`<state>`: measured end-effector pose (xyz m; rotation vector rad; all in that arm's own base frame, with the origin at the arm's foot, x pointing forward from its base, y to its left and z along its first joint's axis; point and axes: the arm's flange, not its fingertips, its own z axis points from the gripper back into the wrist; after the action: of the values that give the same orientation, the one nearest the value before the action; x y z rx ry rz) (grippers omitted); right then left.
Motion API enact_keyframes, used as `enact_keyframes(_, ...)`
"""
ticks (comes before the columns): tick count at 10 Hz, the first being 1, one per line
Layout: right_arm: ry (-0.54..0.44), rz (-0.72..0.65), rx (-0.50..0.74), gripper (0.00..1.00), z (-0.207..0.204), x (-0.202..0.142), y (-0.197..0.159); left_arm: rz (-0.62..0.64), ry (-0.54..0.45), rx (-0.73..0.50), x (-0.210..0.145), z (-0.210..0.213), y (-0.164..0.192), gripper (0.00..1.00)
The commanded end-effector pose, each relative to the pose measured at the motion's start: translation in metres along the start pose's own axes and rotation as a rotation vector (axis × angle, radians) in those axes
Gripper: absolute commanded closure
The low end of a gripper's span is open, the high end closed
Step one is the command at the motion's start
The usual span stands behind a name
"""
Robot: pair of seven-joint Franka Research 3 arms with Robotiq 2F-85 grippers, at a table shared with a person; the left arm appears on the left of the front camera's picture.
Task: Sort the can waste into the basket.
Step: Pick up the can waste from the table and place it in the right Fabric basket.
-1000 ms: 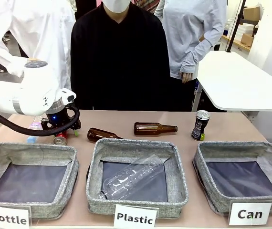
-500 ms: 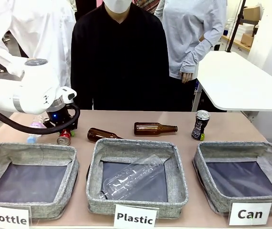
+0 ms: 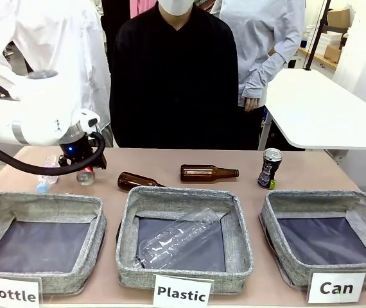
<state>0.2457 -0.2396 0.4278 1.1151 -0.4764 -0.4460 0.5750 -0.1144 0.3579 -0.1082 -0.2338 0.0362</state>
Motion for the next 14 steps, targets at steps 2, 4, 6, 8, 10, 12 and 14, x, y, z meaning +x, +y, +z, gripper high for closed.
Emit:
enact_keyframes(2,-0.013,0.025,0.025,0.00,0.000,0.002,0.000,-0.150,-0.041,-0.236,-0.043,0.135,0.049,1.00)
enact_keyframes(4,-0.013,0.025,0.025,0.00,0.000,0.002,0.000,-0.397,-0.002,-0.329,-0.101,0.197,0.087,1.00)
enact_keyframes(6,-0.013,0.025,0.025,0.00,0.000,0.002,0.000,-0.718,0.036,-0.387,-0.174,0.227,0.129,1.00)
enact_keyframes(8,-0.013,0.025,0.025,0.00,0.000,0.002,0.000,-0.978,-0.053,-0.343,-0.224,0.230,0.152,1.00)
enact_keyframes(10,-0.013,0.025,0.025,0.00,0.000,0.002,0.000,-0.899,-0.095,-0.451,-0.218,0.233,0.163,1.00)
enact_keyframes(12,-0.013,0.025,0.025,0.00,0.000,0.002,0.000,-0.988,0.023,-0.347,-0.230,0.236,0.154,1.00)
enact_keyframes(14,-0.013,0.025,0.025,0.00,0.000,0.002,0.000,-1.393,-0.027,-0.416,-0.243,0.228,0.130,1.00)
